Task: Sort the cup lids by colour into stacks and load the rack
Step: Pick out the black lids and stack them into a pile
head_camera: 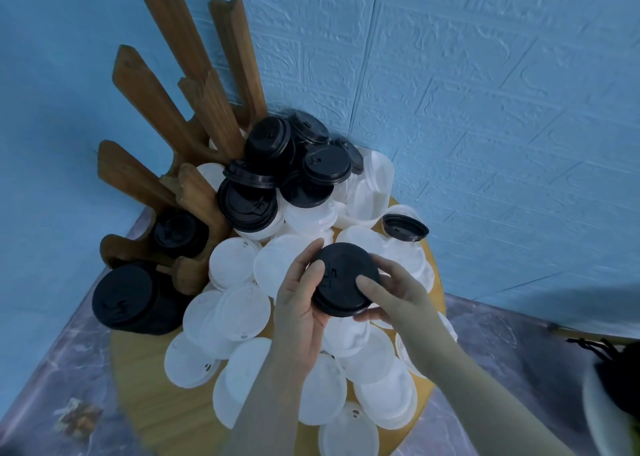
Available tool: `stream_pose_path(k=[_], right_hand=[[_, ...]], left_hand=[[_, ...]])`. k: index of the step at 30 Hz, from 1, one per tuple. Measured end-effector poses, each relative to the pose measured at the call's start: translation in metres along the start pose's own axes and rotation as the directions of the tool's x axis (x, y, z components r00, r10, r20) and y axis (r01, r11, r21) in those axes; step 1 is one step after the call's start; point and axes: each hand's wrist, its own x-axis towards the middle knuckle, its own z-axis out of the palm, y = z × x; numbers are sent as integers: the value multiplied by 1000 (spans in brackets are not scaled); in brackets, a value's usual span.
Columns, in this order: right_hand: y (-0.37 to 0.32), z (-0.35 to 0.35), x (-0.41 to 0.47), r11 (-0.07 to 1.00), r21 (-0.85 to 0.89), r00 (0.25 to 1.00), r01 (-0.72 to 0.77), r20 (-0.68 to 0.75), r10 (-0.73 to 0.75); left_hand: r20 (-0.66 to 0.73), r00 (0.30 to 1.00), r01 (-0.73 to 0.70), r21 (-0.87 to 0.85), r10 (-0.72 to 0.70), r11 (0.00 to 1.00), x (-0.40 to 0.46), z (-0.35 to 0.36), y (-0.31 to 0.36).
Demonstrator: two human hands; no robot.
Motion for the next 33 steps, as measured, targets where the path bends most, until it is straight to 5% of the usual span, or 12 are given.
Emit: stream_pose_path(k=[10, 13, 18, 25, 28, 33], right_hand=[[9, -6, 9, 990, -109, 996, 87, 36, -83], [8, -18, 20, 957, -260, 992, 126, 57, -115], [16, -74, 79, 618, -765, 884, 182, -148, -444], [21, -96, 136, 310, -951, 933, 2, -110, -344], [20, -94, 140, 318, -948, 933, -21, -133, -334], [13, -95, 133, 499, -866, 914, -43, -235, -330]], left_hand=[[108, 994, -9, 64, 2, 998, 0, -9, -2], [75, 997, -15, 28, 13, 999, 3, -12, -3], [19, 999, -32, -34, 33, 999, 6, -17, -2], [-18, 999, -41, -72, 40, 997, 4, -20, 2], [-28, 999, -33, -74, 31, 997, 3, -24, 5], [-31, 999, -29, -55, 27, 998, 3, -27, 10]])
